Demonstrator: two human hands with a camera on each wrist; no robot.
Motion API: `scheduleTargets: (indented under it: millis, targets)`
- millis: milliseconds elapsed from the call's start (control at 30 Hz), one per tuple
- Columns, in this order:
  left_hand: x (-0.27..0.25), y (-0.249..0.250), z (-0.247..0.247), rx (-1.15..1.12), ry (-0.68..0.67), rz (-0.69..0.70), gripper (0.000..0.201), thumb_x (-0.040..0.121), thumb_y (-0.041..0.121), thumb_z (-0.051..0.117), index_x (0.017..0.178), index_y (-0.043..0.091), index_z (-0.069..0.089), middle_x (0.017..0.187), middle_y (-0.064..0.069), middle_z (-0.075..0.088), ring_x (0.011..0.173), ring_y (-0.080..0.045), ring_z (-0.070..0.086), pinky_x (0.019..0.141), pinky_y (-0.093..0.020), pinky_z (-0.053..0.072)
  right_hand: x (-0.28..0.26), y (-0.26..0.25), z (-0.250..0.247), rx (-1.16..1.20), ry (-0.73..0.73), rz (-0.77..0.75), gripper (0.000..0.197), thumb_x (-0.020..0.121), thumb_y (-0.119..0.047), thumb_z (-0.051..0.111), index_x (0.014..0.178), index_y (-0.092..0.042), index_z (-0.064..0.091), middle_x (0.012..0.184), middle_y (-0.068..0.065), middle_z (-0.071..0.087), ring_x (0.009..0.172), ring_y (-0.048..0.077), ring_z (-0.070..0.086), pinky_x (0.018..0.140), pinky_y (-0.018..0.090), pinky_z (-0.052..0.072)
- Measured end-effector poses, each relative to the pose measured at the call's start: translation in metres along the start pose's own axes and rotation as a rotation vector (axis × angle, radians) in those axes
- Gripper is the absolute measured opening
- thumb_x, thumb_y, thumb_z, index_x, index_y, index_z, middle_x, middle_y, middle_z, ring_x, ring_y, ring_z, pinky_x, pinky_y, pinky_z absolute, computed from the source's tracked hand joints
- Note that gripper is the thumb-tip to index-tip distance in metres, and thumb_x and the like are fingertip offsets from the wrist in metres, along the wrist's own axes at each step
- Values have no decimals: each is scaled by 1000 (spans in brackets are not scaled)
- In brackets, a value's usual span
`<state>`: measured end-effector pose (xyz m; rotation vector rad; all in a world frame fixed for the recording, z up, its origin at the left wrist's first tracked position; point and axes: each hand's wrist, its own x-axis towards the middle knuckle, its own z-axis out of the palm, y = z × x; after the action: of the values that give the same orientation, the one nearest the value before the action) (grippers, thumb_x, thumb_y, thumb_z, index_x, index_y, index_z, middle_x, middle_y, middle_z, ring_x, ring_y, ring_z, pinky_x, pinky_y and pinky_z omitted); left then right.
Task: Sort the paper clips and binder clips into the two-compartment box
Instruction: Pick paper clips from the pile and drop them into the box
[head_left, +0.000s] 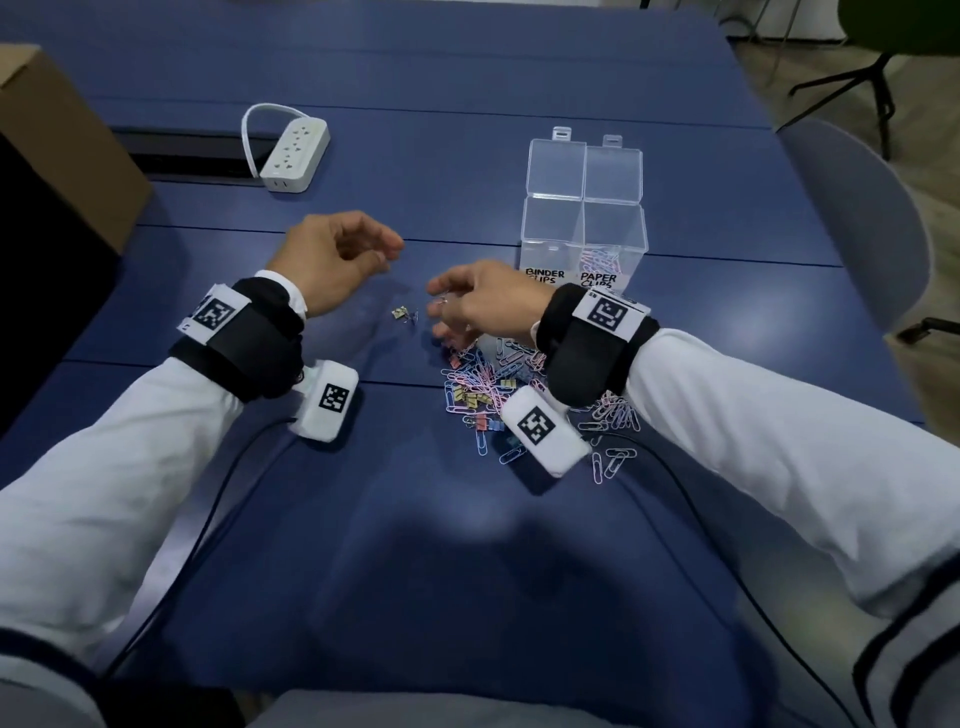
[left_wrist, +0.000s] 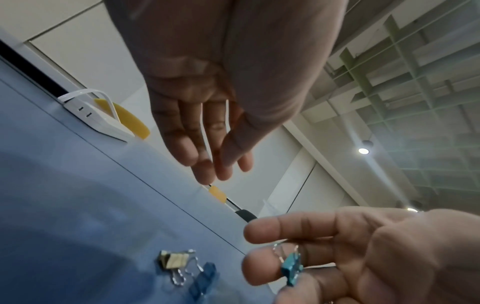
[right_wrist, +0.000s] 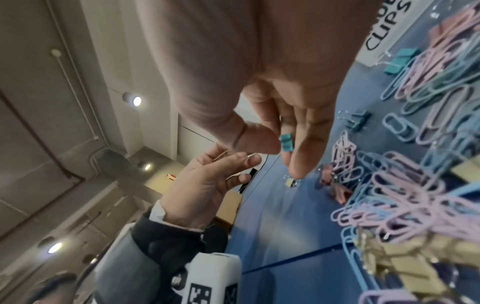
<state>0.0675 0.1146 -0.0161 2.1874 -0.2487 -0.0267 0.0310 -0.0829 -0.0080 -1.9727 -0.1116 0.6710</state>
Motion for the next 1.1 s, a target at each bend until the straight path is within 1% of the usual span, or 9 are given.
scheduleTargets:
  millis: [67, 167, 300, 400, 533, 633, 767, 967, 1100]
  targets:
    - [-3, 2, -2, 50, 12, -17, 22, 87, 7, 62, 88, 28, 66, 93, -2, 72, 78, -5, 67, 72, -11, 49, -2, 0, 1, 69, -22, 4, 56, 90, 8, 45, 143, 0, 31, 126, 21, 56, 106, 44, 62, 74, 42, 57]
    - [-12, 7, 2, 256, -95, -39, 11, 85, 19, 65, 92, 28, 69, 85, 3, 72, 76, -12, 65, 76, -19, 48, -7, 8, -11, 167, 25, -31, 66, 87, 19, 38, 147, -2, 22, 140, 17, 44, 101, 36, 66, 55, 28, 57]
    - [-27, 24, 22, 475, -340, 44, 9, 80, 29, 71, 88, 32, 70, 68, 18, 63, 63, 10, 57, 60, -1, 36, -19, 22, -36, 1, 152, -83, 42, 88, 8, 51, 128, -6, 53, 113, 12, 65, 69, 21, 71, 50, 27, 57]
    - [-31, 30, 41, 537, -420, 114, 18, 76, 34, 75, 91, 24, 72, 66, 16, 64, 56, 13, 56, 56, 2, 35, -18, 31, -48, -426, 259, -108, 27, 85, -11, 62, 110, -19, 68, 87, -1, 69, 67, 12, 68, 61, 26, 55]
    - [-23, 35, 49, 600, -378, 106, 26, 73, 41, 76, 91, 23, 71, 67, 13, 65, 60, 5, 57, 66, -16, 44, -12, 32, -46, -642, 296, -85, 22, 78, -20, 68, 98, -28, 72, 87, -4, 67, 79, 14, 63, 74, 24, 50]
    - [-19, 39, 51, 627, -332, 138, 30, 71, 43, 77, 92, 23, 69, 73, 11, 67, 65, -8, 59, 74, -25, 51, -6, 30, -38, -760, 265, -82, 20, 78, -24, 69, 95, -31, 73, 89, -6, 68, 84, 15, 63, 68, 24, 45]
    - [-18, 39, 53, 714, -364, 174, 32, 73, 44, 74, 99, 27, 68, 89, 11, 70, 69, -10, 55, 70, -24, 48, 1, 27, -27, -932, 257, -103, 24, 79, -24, 66, 101, -34, 72, 101, -2, 71, 94, 23, 65, 68, 26, 41]
    - [-22, 27, 35, 657, -404, 118, 26, 70, 35, 79, 93, 27, 70, 82, 11, 71, 64, -2, 58, 78, -27, 53, 8, 15, -26, -938, 207, -85, 30, 79, -16, 61, 107, -24, 71, 112, 6, 68, 101, 29, 63, 84, 35, 54]
    - [-23, 23, 18, 709, -426, 102, 23, 73, 33, 77, 95, 27, 70, 78, 11, 71, 61, 6, 54, 77, -25, 52, 10, 10, -27, -926, 112, -137, 45, 82, -8, 52, 118, -30, 66, 120, 2, 63, 109, 24, 59, 91, 31, 48]
